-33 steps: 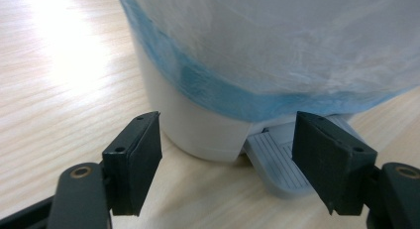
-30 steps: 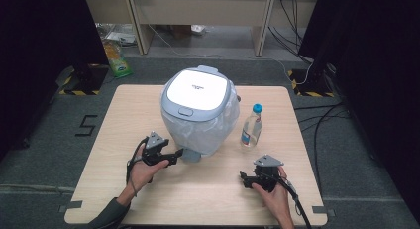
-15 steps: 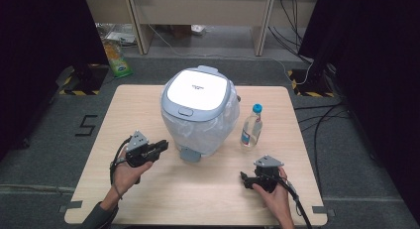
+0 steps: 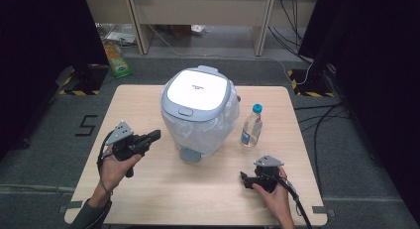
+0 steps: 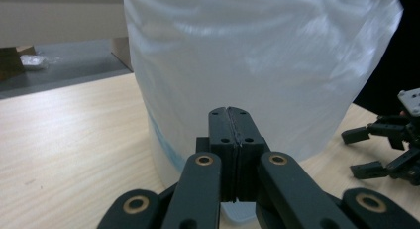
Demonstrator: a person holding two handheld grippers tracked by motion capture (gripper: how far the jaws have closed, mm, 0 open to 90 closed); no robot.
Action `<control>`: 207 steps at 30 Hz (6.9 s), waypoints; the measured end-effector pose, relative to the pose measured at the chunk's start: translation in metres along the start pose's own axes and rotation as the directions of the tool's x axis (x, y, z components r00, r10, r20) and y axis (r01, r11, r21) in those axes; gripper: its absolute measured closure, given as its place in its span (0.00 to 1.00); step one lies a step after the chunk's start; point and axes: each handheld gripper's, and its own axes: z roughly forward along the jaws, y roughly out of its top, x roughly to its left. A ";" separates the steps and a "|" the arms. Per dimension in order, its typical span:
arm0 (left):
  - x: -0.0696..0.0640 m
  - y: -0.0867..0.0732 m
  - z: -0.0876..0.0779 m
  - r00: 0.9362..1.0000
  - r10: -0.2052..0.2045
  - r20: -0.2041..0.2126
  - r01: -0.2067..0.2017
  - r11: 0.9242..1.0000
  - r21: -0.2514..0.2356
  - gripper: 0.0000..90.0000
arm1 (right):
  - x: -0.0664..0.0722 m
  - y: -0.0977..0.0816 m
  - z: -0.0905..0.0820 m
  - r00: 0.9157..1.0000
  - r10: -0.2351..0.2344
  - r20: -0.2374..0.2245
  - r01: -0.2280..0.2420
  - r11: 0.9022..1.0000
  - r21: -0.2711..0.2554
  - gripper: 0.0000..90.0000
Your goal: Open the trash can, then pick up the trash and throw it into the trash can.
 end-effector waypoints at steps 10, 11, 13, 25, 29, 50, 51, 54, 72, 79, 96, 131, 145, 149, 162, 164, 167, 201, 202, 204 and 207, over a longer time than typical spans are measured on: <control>-0.008 0.037 -0.010 0.999 0.031 0.038 -0.028 0.998 -0.065 0.99 | -0.001 0.000 0.000 1.000 0.002 -0.002 -0.002 1.000 0.002 0.17; -0.009 0.040 -0.010 0.999 0.033 0.042 -0.030 0.997 -0.071 0.99 | -0.001 0.000 0.000 1.000 0.005 -0.004 -0.005 1.000 0.003 0.17; -0.011 0.043 -0.010 0.998 0.041 0.048 -0.038 0.996 -0.076 0.99 | -0.001 0.000 0.000 1.000 0.006 -0.005 -0.006 1.000 0.007 0.17; -0.026 0.064 -0.002 0.993 0.077 0.091 -0.068 0.993 -0.101 0.99 | -0.002 0.000 0.000 1.000 0.010 -0.006 -0.010 1.000 0.007 0.17; -0.030 0.070 0.003 0.992 0.084 0.097 -0.074 0.992 -0.104 0.99 | -0.002 0.000 0.001 1.000 0.007 -0.005 -0.007 1.000 0.005 0.17; -0.047 0.086 0.046 0.986 0.115 0.122 -0.107 0.992 -0.073 0.98 | -0.005 -0.001 0.000 1.000 0.018 -0.007 -0.018 1.000 0.006 0.17; -0.046 0.085 0.047 0.987 0.104 0.126 -0.094 0.992 -0.081 0.98 | -0.005 -0.001 0.000 1.000 0.018 -0.007 -0.018 1.000 0.007 0.17; -0.046 0.085 0.048 0.987 0.114 0.116 -0.105 0.991 -0.082 0.99 | -0.005 -0.001 -0.001 1.000 0.018 -0.007 -0.018 1.000 0.008 0.17; -0.044 0.079 0.050 0.986 0.120 0.118 -0.107 0.988 -0.111 1.00 | -0.005 -0.002 -0.001 1.000 0.016 -0.005 -0.016 1.000 0.007 0.17; -0.042 0.080 0.051 0.985 0.110 0.131 -0.098 0.990 -0.098 1.00 | -0.004 -0.002 -0.001 1.000 0.015 -0.003 -0.015 1.000 0.007 0.17; -0.048 0.090 0.051 0.972 0.204 0.113 -0.202 0.979 -0.029 1.00 | -0.004 -0.002 -0.001 1.000 0.023 -0.007 -0.023 1.000 0.010 0.16; -0.015 0.038 -0.009 0.997 0.032 0.070 -0.033 0.999 0.020 0.20 | -0.005 -0.002 -0.001 1.000 0.020 -0.010 -0.019 1.000 0.010 0.16; 0.006 -0.022 0.008 0.997 0.047 0.054 -0.051 0.995 0.085 0.16 | -0.005 -0.002 -0.001 1.000 0.019 -0.009 -0.019 1.000 0.010 0.16; 0.010 -0.031 0.013 0.997 0.054 0.053 -0.058 0.994 0.089 0.16 | -0.005 -0.002 -0.001 1.000 0.020 -0.010 -0.020 1.000 0.011 0.16; 0.030 -0.073 0.030 0.999 0.045 -0.012 -0.041 0.971 0.235 0.16 | -0.005 -0.002 -0.001 1.000 0.025 -0.010 -0.025 1.000 0.012 0.16; 0.034 -0.081 0.033 0.999 0.046 -0.021 -0.038 0.962 0.271 0.16 | -0.005 -0.002 -0.001 1.000 0.024 -0.010 -0.024 1.000 0.011 0.16; 0.039 -0.091 0.036 0.997 0.064 -0.051 -0.045 0.951 0.305 0.16 | -0.005 -0.002 -0.001 1.000 0.023 -0.010 -0.023 1.000 0.011 0.16; 0.043 -0.109 0.046 0.992 0.111 -0.061 -0.074 0.899 0.432 0.13 | -0.009 0.005 -0.007 0.998 0.041 0.046 -0.034 0.989 -0.147 0.17; 0.043 -0.109 0.046 0.992 0.111 -0.061 -0.074 0.898 0.433 0.13 | -0.009 0.007 -0.008 0.998 0.044 0.045 -0.035 0.984 -0.173 0.16; 0.043 -0.108 0.046 0.992 0.111 -0.060 -0.074 0.897 0.436 0.13 | -0.011 0.011 -0.010 0.997 0.047 0.053 -0.034 0.974 -0.223 0.17; 0.043 -0.109 0.046 0.992 0.108 -0.062 -0.071 0.900 0.431 0.13 | -0.015 0.017 -0.009 0.995 0.064 0.074 -0.042 0.963 -0.265 0.17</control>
